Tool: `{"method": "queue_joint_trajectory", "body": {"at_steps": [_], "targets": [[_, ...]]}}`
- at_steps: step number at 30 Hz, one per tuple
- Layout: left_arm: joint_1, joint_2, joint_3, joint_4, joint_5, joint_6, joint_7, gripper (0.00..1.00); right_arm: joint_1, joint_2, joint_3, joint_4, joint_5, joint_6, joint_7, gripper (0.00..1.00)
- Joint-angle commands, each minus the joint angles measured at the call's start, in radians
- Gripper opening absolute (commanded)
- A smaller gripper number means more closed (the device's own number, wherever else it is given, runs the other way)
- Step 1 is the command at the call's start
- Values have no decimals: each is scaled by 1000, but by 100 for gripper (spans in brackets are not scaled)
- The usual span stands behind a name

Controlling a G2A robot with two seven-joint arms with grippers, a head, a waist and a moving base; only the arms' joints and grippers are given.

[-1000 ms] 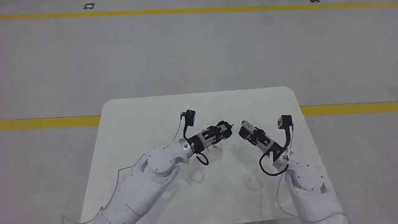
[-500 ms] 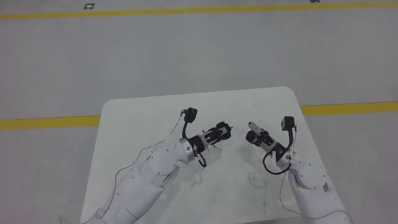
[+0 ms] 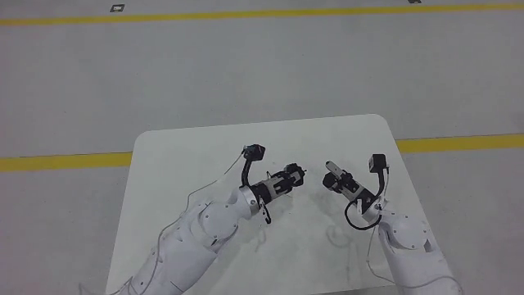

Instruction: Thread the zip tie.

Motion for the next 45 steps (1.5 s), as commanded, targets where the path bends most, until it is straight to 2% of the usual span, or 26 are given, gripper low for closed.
{"method": "queue_joint_trajectory", "body": {"at_steps": [1, 3, 7, 11, 14, 16, 18, 21, 27, 29, 32, 38, 41, 45], "targets": [[6, 4, -11, -7, 23, 14, 10, 0, 7, 2, -19, -1, -32, 17, 30, 100], [16, 13, -38, -20, 34, 19, 1, 0, 25, 6, -29, 5, -86, 24, 43, 100], [69, 40, -123, -90, 51, 30, -20, 0, 66, 9, -66, 9, -152, 43, 65, 100], [150, 67, -215, -186, 55, 43, -48, 0, 115, 11, -113, 3, -248, 50, 65, 100], [203, 82, -266, -239, 55, 53, -65, 0, 147, 14, -145, -5, -324, 48, 72, 100], [232, 88, -291, -263, 38, 50, -74, 0, 163, 15, -167, -10, -366, 45, 81, 100], [261, 94, -319, -282, -16, 32, -88, 0, 180, 16, -188, -13, -414, 47, 86, 100], [274, 100, -340, -287, -64, 11, -138, 0, 191, 19, -210, -17, -460, 41, 116, 100], [274, 100, -340, -287, -64, 11, -138, 0, 191, 19, -210, -17, -460, 41, 116, 100], [279, 100, -351, -284, -96, 7, -115, 0, 191, 19, -210, -17, -460, 41, 116, 100], [307, 110, -419, -297, -133, -2, -105, 0, 191, 19, -210, -17, -460, 41, 116, 100], [394, 134, -573, -343, -192, -18, -126, 0, 191, 19, -210, -17, -460, 41, 116, 100], [420, 139, -611, -347, -223, -24, -125, 0, 191, 19, -210, -17, -460, 41, 116, 100], [429, 142, -618, -349, -221, -30, -140, 0, 191, 19, -210, -17, -460, 41, 116, 100]]}}
